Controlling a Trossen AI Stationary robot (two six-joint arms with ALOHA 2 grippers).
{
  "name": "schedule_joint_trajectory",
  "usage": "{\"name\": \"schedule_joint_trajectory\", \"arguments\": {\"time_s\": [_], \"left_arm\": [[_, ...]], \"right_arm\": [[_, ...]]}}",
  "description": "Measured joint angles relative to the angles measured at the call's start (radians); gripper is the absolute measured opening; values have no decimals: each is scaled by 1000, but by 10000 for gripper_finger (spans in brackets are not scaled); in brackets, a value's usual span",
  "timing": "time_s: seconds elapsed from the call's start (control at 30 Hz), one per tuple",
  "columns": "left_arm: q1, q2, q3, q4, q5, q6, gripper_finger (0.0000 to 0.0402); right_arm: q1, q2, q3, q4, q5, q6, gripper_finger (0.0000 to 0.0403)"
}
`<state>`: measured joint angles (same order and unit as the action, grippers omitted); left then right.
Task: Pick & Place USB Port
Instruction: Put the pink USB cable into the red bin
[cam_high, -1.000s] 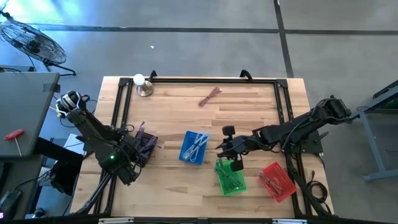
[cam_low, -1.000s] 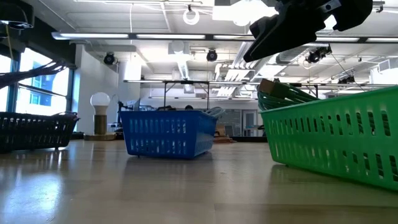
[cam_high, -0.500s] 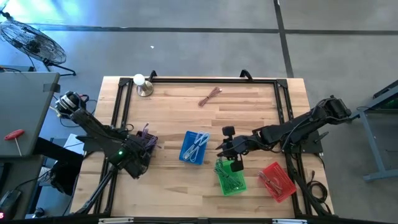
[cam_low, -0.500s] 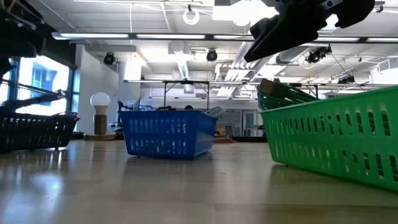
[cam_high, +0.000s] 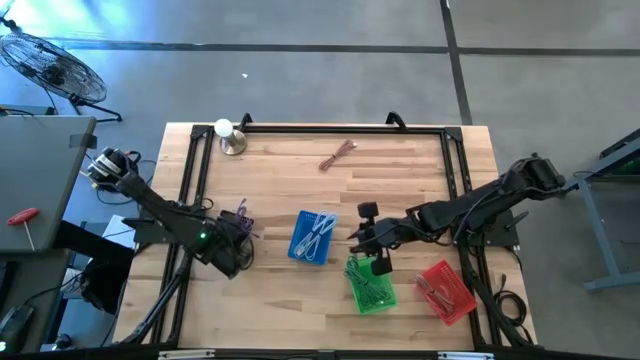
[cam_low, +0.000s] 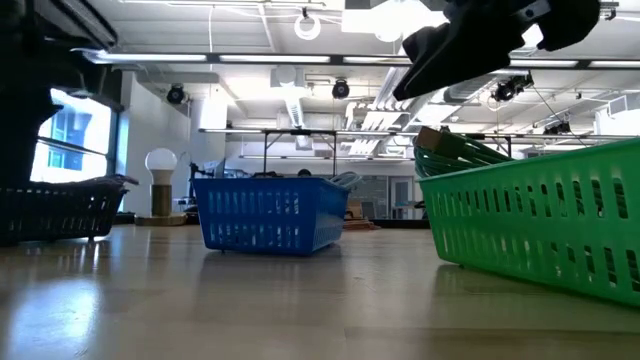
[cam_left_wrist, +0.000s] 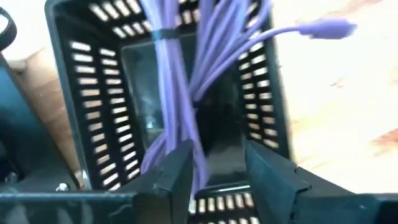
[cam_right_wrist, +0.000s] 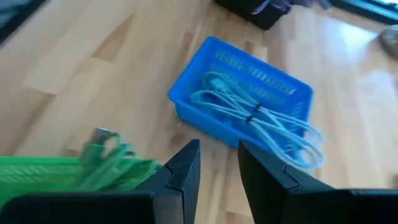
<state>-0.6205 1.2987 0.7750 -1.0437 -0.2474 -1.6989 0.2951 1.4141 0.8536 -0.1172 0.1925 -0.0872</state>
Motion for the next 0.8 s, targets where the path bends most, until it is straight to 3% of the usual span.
{"name": "schedule_joint_trajectory", "arguments": {"time_s": [0.17,0.3,0.4,0.63,0.7,0.8], "left_arm": [[33,0,84,-6,-26,116,161],[40,0,180,-7,-119,230,167],[38,0,262,-21,-249,329,168],[15,0,406,40,-715,653,168],[16,0,424,72,-791,729,168],[19,0,427,81,-824,780,168]], "right_arm": [[-24,-43,6,-26,79,-100,100],[-96,-96,54,-137,55,-105,100],[-192,-119,116,-243,3,-158,100],[-512,-55,368,-499,-229,-374,100],[-596,-13,438,-550,-280,-439,100],[-704,70,535,-608,-319,-476,100]]}}
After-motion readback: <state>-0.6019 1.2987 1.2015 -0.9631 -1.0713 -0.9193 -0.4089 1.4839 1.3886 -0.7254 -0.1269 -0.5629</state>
